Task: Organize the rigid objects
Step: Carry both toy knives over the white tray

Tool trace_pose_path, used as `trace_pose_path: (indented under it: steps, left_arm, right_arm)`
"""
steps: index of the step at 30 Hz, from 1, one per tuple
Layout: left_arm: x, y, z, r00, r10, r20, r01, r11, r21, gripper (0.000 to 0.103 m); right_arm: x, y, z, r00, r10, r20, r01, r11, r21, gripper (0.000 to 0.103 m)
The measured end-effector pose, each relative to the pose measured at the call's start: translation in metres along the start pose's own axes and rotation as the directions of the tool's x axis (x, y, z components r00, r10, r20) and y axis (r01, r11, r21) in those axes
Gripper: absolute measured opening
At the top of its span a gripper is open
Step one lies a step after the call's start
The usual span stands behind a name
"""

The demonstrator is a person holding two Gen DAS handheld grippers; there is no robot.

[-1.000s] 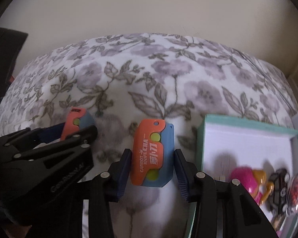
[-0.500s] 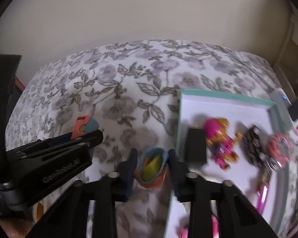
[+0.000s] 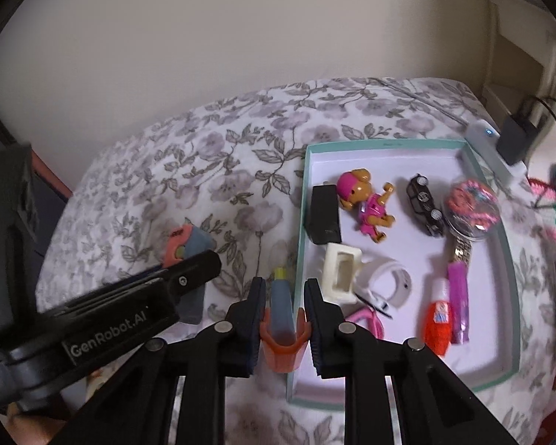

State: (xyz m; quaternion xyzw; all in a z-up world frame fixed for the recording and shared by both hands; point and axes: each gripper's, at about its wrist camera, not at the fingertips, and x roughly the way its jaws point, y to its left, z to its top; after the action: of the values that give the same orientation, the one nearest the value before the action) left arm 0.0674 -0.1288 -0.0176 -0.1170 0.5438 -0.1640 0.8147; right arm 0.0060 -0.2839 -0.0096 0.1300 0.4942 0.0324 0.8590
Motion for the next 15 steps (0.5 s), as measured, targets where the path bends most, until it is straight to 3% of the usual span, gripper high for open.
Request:
trace_pose_path:
  steps: [4, 6, 10, 15]
  left_arm:
    - [-0.001, -0.009, -0.008, 1.0, -0.014, 0.0, 0.014, 1.0, 0.011, 0.044]
    - [0.002, -0.017, -0.012, 1.0, -0.017, -0.017, 0.018, 0.999, 0.036, 0.044]
    - [0.017, -0.04, -0.027, 0.997, -0.021, -0.072, 0.029, 0.994, 0.102, 0.044]
    - [0.04, -0.064, -0.044, 0.986, -0.035, -0.163, 0.064, 0.983, 0.174, 0.044]
  right_arm:
    - [-0.035, -0.017, -0.004, 0.996, 0.019, 0.082, -0.024, 0.998, 0.053, 0.023]
    - [-0.047, -0.024, -0.005, 0.993, -0.025, 0.115, 0.018, 0.998, 0.062, 0.023]
    - [-0.056, -0.047, -0.004, 0.988, -0.093, 0.126, 0.078, 0.99, 0.114, 0.023]
    - [-0.05, -0.079, -0.01, 0.993, -0.049, 0.11, 0.024, 0.976, 0.216, 0.026]
